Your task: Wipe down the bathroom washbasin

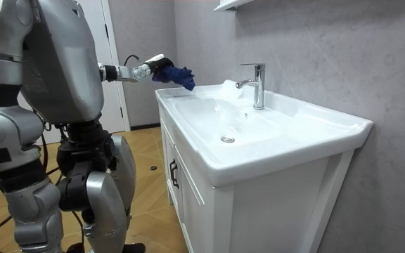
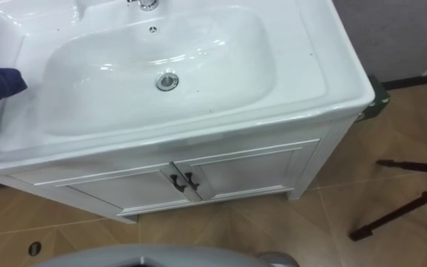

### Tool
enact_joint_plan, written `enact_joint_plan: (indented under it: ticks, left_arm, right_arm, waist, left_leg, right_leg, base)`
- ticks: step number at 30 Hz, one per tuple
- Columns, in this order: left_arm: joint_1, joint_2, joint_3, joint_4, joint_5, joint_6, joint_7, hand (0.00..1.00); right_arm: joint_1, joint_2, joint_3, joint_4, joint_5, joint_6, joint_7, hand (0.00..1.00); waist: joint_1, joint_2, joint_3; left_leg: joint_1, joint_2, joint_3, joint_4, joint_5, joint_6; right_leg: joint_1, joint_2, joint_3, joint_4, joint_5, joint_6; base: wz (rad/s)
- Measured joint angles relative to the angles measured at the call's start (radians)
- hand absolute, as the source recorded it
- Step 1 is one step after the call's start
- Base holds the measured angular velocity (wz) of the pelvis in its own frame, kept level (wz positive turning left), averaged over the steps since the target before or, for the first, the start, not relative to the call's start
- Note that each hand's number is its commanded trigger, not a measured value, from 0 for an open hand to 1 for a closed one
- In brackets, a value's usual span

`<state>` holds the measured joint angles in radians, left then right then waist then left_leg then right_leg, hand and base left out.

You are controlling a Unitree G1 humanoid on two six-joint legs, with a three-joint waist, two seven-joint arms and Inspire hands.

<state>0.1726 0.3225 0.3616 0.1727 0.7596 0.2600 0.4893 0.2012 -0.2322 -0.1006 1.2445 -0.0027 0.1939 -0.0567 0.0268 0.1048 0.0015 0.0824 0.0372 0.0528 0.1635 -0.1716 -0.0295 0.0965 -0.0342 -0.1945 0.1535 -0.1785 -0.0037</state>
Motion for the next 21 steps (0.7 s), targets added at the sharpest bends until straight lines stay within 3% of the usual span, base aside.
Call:
enact_joint_plan:
  ticks: [21]
  left_arm:
    - [-0.014, 0.000, 0.000, 0.000, 0.000, 0.021, 0.029, 0.00]
  right_arm:
    - [0.015, 0.000, 0.001, -0.003, 0.022, 0.015, -0.018, 0.00]
  waist:
    - [-0.001, 0.012, -0.0003]
  left_leg:
    - [0.002, 0.000, 0.001, 0.000, 0.000, 0.000]
  right_leg:
    - [0.002, 0.000, 0.001, 0.000, 0.000, 0.000]
  base:
    - [0.00]
